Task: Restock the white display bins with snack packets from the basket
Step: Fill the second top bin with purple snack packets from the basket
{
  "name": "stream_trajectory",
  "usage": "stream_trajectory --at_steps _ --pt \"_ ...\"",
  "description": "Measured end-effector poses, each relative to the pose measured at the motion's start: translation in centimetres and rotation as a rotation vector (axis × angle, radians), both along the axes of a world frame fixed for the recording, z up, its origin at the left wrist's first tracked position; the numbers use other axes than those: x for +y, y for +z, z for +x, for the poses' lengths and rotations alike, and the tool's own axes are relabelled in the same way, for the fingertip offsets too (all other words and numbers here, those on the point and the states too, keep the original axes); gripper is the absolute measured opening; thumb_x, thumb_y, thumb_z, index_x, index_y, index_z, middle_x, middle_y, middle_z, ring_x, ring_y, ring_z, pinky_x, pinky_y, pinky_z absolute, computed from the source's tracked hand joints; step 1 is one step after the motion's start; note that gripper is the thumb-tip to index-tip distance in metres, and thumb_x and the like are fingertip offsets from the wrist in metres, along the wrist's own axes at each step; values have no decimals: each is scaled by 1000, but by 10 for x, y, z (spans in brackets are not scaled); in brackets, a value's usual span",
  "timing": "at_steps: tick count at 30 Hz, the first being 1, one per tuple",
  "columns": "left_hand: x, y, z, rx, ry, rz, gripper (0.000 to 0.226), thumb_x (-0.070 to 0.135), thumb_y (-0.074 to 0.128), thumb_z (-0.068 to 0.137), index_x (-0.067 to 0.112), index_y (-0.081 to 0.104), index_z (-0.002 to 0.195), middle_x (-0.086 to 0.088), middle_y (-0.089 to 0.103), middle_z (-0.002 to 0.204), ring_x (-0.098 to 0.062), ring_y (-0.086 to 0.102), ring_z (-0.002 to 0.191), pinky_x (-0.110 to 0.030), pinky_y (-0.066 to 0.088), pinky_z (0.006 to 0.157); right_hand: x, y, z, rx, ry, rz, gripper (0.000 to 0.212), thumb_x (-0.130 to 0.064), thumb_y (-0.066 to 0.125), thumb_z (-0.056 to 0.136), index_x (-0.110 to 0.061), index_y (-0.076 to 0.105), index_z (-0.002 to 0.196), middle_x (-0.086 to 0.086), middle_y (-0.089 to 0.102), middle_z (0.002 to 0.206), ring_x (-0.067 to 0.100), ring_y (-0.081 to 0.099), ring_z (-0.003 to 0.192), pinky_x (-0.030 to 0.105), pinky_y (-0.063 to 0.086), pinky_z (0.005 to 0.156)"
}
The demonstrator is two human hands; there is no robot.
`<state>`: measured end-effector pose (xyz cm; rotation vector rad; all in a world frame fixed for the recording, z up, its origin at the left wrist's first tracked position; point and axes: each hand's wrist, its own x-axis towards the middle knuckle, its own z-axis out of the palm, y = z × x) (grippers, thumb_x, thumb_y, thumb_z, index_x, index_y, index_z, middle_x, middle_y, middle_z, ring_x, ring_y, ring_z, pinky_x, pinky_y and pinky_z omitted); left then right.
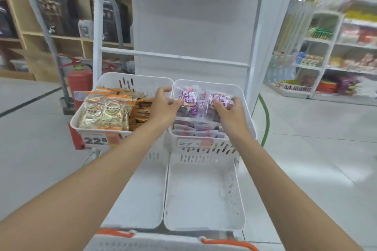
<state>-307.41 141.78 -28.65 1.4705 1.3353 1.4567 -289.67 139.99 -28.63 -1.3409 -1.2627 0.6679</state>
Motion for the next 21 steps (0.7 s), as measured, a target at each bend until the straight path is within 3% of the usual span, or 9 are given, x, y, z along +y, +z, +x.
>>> stream_trajectory --at_steps 2,4,6,7,8,10,12,16,21 --pt "26 -12 8 257 76 6 57 27 67 92 27 35 140 -2 66 105 -23 60 105 -42 46 98 35 -9 2 -242 -11 -108 40 -45 56 93 -12 45 113 9 63 102 27 61 94 38 47 80" --pt "43 -34 8 663 185 4 76 29 66 92 35 18 151 -9 49 141 -31 37 136 -47 33 109 58 -29 2 -499 -38 -212 41 -47 54 92 -8 50 102 16 61 101 33 60 101 39 44 82" --pt "48 -49 4 798 114 -2 73 34 57 98 45 10 153 -3 7 164 -25 1 151 -50 12 120 65 -46 6 -440 45 -236 66 -56 58 82 -10 44 127 18 59 122 35 57 114 44 46 95" --pt "48 -51 1 833 54 29 67 38 52 99 47 12 152 3 -6 165 -21 -10 151 -49 3 120 64 -51 9 -362 96 -225 85 -59 60 74 -22 29 144 13 53 136 33 53 122 48 45 101" --pt "47 -52 0 887 7 53 65 43 50 99 48 13 151 6 -14 163 -18 -15 150 -48 -1 120 61 -54 13 -324 147 -192 95 -57 61 70 -34 15 150 6 44 146 30 49 129 49 42 105" --pt "46 -53 -1 1025 -25 65 72 50 51 96 48 7 152 8 -21 162 -17 -19 149 -46 -2 120 51 -53 20 -372 234 -127 89 -41 66 80 -42 13 151 -7 31 152 18 43 132 40 39 109" --pt "47 -52 -2 1074 -34 20 78 48 54 96 47 0 152 7 -23 161 -18 -20 149 -46 -1 120 44 -54 24 -487 257 -69 72 -29 66 90 -36 26 150 -5 31 150 9 39 126 28 34 107" --pt "47 -47 -6 1095 -45 -19 83 48 59 93 48 1 152 6 -19 163 -19 -16 150 -48 2 119 45 -53 16 -531 146 18 63 -23 60 95 -27 30 151 -2 12 162 14 13 148 27 15 116" --pt "40 -42 -6 1072 -68 -42 90 58 58 90 45 -4 153 6 -19 162 -21 -14 150 -49 3 119 43 -45 10 -671 162 -97 67 -30 56 96 -28 22 153 0 6 163 21 14 149 37 17 118"
